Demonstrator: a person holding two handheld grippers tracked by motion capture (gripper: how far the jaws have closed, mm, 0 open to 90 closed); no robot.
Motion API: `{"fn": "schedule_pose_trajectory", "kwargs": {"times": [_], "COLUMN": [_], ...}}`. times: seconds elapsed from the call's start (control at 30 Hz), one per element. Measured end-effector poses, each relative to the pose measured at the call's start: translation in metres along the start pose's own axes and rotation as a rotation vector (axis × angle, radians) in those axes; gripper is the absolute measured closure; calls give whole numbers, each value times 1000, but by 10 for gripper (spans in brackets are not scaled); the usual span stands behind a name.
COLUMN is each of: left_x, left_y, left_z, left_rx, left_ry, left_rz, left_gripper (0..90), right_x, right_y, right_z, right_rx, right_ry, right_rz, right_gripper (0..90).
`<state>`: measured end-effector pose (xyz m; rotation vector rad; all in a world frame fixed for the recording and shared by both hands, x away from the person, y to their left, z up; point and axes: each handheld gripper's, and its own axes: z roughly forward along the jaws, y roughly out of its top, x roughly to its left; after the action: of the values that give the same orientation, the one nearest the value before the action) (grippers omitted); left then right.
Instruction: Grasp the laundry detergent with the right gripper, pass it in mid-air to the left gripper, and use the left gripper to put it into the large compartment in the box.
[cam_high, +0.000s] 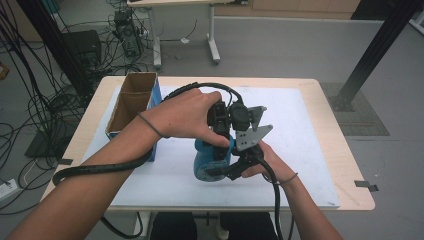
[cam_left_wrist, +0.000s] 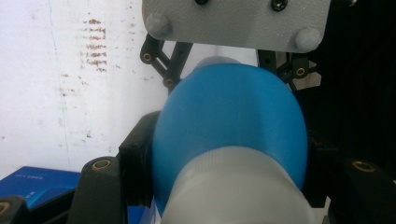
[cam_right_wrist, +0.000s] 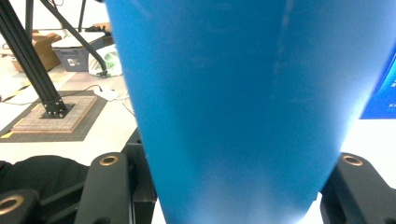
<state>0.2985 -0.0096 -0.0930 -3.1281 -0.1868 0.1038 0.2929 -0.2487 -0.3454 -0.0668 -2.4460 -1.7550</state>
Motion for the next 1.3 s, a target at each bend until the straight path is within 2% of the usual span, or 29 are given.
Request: {"fn": "schedule_pose_trajectory", "kwargs": {"times": [0.57,0.97,1.13,1.3], "left_x": [-2,0,-1,-1], "left_y": [-1,-4,-6,-6], "left_z": [-3,-4,-6,-7], "left_rx": [-5,-8,-16,-18], "left_ry": [0,-3,-1,-2], "left_rz": [3,-11,-18,-17], "left_gripper": [379,379,379,379], "right_x": [1,0,3,5], "right_y": [0,0,0,-1], "right_z": [-2,0,1,1], "right_rx": [-9,-13,-30,-30], "right_ry": [5,6,-4,-26], "right_rz": [-10,-11,-26,-14], "right_gripper": [413,408,344,285]}}
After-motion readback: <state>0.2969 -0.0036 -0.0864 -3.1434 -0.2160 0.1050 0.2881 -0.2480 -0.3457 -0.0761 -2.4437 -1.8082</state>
